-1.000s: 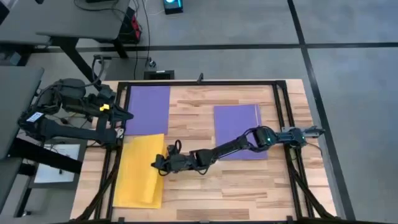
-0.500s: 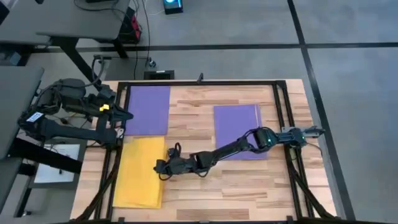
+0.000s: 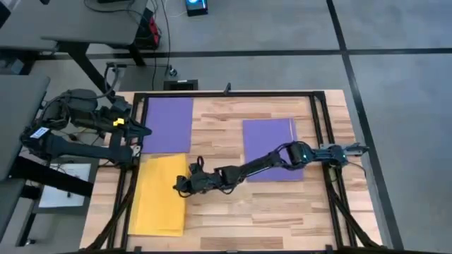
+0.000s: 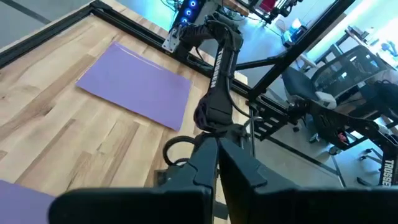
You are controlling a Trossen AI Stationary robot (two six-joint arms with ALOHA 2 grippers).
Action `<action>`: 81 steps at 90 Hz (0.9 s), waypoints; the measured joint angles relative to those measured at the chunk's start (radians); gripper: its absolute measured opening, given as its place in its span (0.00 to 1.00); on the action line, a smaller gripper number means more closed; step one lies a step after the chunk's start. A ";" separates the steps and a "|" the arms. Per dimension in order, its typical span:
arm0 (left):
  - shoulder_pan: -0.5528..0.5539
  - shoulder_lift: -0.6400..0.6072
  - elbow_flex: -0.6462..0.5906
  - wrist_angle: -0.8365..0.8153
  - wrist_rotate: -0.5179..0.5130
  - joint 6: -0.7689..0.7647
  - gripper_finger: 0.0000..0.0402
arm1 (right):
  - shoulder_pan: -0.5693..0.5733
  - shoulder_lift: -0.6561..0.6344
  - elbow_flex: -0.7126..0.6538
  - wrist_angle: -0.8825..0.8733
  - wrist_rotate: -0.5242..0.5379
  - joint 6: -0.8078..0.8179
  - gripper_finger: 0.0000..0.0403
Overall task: Organize paper
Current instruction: Stack the yellow paper on top of the other yellow paper
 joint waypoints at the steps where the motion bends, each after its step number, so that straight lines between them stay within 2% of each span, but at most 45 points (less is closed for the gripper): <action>1: 0.000 0.000 0.000 0.000 0.000 0.000 0.00 | -0.001 0.000 0.000 0.000 -0.003 0.000 0.31; 14: 0.000 0.000 0.000 0.000 0.000 0.000 0.00 | 0.006 0.000 0.000 -0.042 -0.043 0.026 0.35; 29: 0.000 0.000 0.000 -0.001 0.000 0.000 0.00 | 0.024 -0.001 0.000 -0.115 -0.079 0.029 0.34; 37: 0.000 0.000 0.000 -0.001 0.000 0.000 0.00 | 0.026 -0.001 0.000 -0.085 -0.079 0.044 0.33; 43: 0.000 0.000 0.000 -0.003 0.000 0.000 0.00 | 0.018 -0.001 0.000 -0.071 -0.080 0.020 0.33; 60: 0.000 0.000 0.000 -0.003 0.000 0.006 0.00 | -0.017 -0.001 0.000 -0.175 -0.132 -0.035 0.33; 81: 0.000 0.000 0.000 -0.013 0.000 0.004 0.00 | -0.018 0.000 0.000 -0.132 -0.157 -0.055 0.33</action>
